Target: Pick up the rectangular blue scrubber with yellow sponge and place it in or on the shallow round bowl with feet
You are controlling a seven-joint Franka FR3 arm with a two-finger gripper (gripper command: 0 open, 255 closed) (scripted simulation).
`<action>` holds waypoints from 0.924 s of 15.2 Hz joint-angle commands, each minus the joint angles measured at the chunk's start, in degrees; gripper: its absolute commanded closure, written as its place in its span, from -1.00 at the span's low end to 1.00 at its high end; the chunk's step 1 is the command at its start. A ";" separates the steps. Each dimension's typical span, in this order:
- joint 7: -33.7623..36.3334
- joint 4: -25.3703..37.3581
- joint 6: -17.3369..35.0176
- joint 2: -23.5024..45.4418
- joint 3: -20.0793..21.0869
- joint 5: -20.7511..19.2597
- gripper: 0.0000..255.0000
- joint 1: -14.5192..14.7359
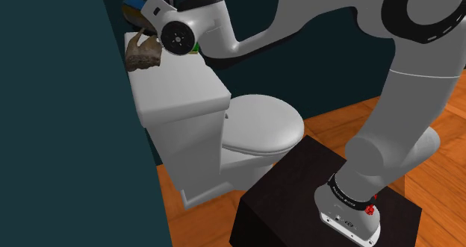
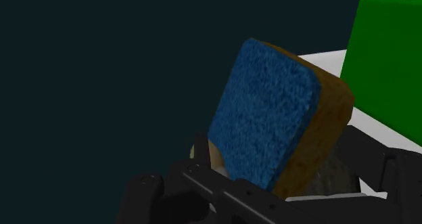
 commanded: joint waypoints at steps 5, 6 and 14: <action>1.16 -4.86 0.08 -5.79 2.41 4.65 -1.00 -1.01; 1.38 -5.91 0.13 -7.37 2.97 5.91 -1.00 -1.22; 1.39 -5.91 0.14 -7.39 2.93 5.92 -1.00 -1.18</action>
